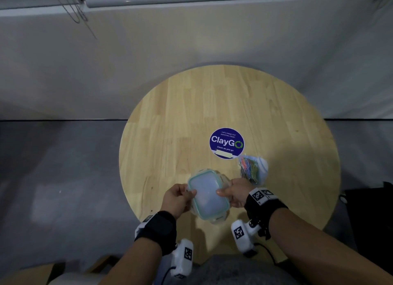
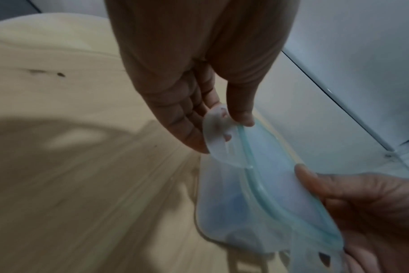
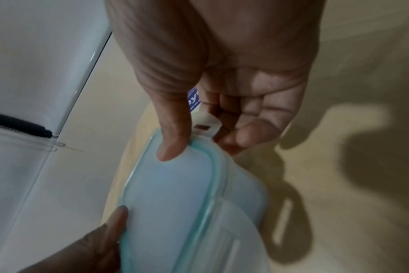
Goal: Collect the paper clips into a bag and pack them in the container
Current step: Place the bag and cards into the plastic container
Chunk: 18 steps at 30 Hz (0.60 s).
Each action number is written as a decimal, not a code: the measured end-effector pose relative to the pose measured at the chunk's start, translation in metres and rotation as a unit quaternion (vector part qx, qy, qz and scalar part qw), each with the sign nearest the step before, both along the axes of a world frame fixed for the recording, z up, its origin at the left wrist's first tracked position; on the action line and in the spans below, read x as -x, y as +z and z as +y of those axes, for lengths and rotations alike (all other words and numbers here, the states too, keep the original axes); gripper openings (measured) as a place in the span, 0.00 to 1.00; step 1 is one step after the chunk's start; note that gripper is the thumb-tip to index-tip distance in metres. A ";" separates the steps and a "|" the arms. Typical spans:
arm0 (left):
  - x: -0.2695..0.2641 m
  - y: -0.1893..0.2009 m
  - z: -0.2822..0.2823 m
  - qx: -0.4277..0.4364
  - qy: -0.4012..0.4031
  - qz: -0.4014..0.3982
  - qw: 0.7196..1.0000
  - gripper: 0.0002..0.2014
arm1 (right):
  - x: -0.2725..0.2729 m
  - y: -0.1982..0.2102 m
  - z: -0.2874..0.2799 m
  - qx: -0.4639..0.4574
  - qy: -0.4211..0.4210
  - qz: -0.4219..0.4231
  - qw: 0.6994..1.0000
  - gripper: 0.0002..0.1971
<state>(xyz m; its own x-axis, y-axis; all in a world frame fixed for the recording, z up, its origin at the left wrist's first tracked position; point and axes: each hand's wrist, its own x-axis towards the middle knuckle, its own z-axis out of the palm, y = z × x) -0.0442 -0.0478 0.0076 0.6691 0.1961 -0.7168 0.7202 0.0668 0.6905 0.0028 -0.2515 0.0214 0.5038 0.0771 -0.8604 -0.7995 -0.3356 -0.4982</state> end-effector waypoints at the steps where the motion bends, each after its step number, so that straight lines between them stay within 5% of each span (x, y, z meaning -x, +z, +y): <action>1: -0.001 0.000 0.000 -0.009 -0.006 -0.001 1.000 0.10 | -0.001 -0.001 0.001 0.012 0.006 -0.003 1.000 0.16; 4: -0.003 -0.001 -0.002 -0.037 -0.021 -0.008 0.999 0.10 | -0.003 0.003 0.003 0.096 0.060 -0.046 0.993 0.21; 9: -0.005 0.004 -0.003 -0.293 -0.149 -0.033 0.944 0.17 | 0.004 0.015 0.018 0.199 0.106 -0.172 0.959 0.21; 13: -0.014 0.011 -0.008 -0.262 -0.173 0.022 0.949 0.12 | 0.005 0.008 0.023 0.191 0.106 -0.161 0.963 0.13; 16: -0.021 0.015 -0.009 -0.147 -0.092 0.058 0.983 0.08 | 0.001 0.005 0.021 0.165 0.088 -0.135 0.973 0.10; 18: -0.023 0.014 -0.007 -0.114 -0.056 0.069 0.990 0.14 | -0.002 0.003 0.018 0.145 0.075 -0.115 0.980 0.10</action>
